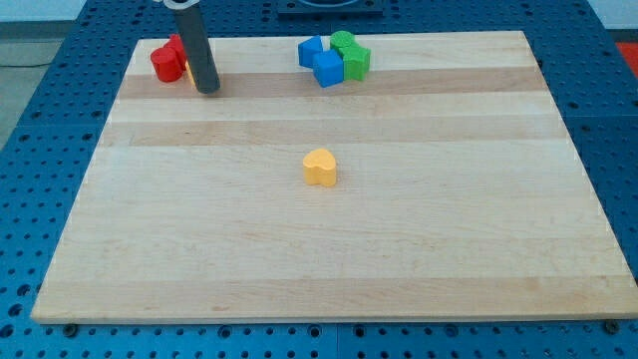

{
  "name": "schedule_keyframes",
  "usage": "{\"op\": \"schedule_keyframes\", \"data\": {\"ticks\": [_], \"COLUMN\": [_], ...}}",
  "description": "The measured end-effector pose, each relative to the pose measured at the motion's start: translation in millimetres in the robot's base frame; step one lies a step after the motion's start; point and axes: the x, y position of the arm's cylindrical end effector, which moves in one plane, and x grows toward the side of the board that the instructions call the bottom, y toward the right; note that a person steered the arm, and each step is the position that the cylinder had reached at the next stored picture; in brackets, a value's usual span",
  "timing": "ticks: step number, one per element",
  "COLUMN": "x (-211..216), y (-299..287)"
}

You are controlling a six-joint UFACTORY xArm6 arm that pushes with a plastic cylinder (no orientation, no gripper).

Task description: Move the yellow heart diagonal to the bottom right of the yellow hexagon

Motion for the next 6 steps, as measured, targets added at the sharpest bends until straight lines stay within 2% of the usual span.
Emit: {"op": "schedule_keyframes", "data": {"ticks": [1, 2, 4, 5, 6], "x": [-11.4, -0.2, 83.0, 141.9, 179.1], "y": [0.2, 56.4, 232.1, 234.0, 187.5]}}
